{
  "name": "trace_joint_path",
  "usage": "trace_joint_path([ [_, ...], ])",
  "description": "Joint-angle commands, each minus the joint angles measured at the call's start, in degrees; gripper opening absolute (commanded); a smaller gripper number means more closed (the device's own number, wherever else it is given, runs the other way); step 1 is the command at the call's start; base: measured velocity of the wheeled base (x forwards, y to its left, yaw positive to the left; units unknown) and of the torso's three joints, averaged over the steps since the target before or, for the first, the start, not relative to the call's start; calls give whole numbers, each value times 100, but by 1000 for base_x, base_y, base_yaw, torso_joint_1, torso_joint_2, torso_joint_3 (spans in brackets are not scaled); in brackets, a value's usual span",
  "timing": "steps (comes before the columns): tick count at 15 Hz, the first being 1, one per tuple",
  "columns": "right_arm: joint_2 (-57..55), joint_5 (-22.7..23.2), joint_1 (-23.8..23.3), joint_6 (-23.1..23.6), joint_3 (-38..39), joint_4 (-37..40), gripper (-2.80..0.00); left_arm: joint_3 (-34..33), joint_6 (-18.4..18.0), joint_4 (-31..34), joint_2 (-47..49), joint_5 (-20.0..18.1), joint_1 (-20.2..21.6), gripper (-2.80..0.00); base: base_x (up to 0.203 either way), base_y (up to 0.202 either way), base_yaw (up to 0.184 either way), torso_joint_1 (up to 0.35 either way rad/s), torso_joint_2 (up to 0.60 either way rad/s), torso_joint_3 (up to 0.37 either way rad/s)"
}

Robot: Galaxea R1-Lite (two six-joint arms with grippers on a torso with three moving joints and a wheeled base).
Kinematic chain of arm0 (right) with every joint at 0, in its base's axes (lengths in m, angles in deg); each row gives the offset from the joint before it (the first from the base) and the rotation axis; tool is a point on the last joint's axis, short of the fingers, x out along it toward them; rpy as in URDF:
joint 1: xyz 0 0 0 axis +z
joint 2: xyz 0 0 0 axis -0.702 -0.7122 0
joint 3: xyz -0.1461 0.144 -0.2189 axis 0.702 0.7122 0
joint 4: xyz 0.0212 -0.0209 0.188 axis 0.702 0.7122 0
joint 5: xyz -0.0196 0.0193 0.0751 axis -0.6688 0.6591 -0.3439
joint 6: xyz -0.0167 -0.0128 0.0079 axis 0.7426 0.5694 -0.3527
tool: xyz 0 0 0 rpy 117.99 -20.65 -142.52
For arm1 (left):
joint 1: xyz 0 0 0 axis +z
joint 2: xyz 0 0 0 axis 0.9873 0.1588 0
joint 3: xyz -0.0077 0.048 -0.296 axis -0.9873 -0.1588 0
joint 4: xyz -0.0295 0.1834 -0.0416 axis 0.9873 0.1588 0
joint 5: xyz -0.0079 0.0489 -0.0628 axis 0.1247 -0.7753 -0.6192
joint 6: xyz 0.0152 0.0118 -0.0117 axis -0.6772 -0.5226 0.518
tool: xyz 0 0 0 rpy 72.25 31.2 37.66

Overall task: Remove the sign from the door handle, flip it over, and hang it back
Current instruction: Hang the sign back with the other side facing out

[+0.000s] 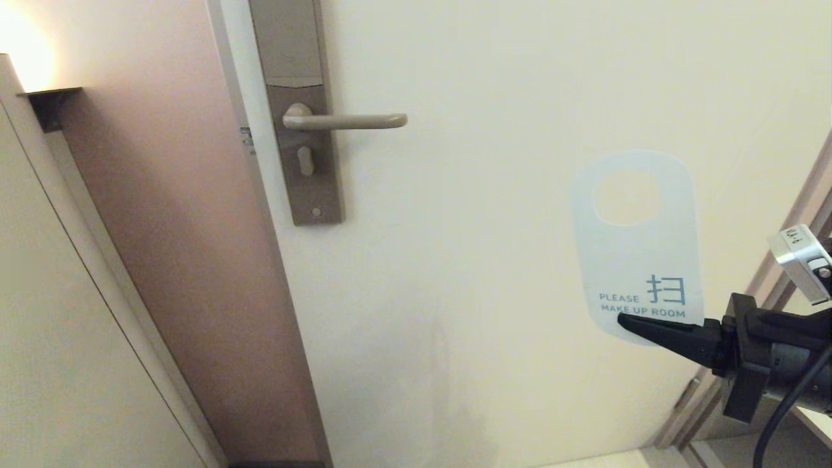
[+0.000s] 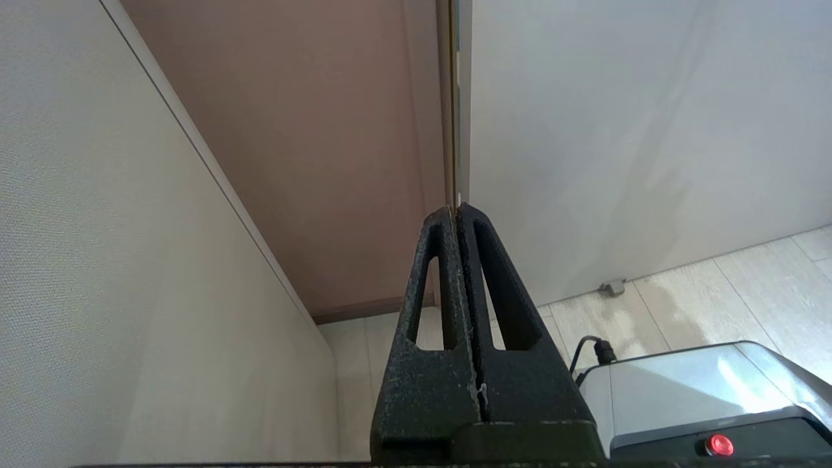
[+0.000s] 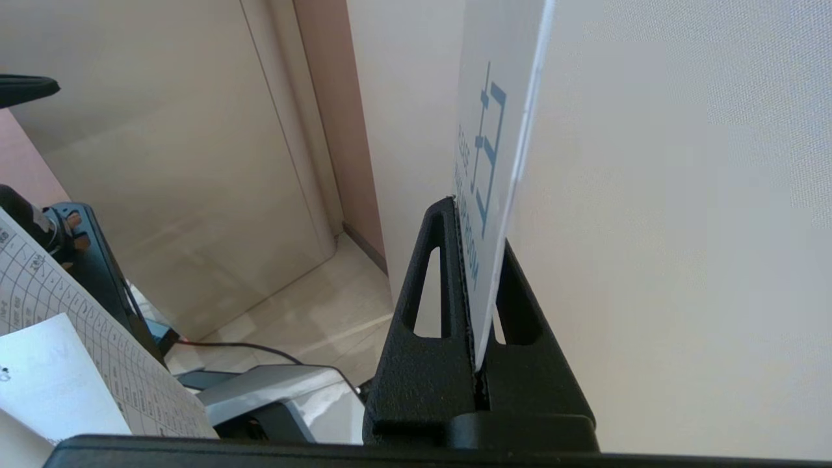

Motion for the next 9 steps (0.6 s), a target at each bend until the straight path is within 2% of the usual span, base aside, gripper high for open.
trace_joint_path([
  [1, -42, 22, 4, 2, -24, -23, -280, 0, -3, -2, 28, 5, 2, -280, 0, 0, 0, 0, 0, 0],
  [6, -209, 9, -5, 2, -354, -23, -280, 0, -5, 2, 28, 5, 44, -280, 0, 0, 0, 0, 0, 0],
  [9, -410, 4, 3, 40, -706, -55, -280, 0, 4, -7, -177, 5, 616, -280, 0, 0, 0, 0, 0, 0],
])
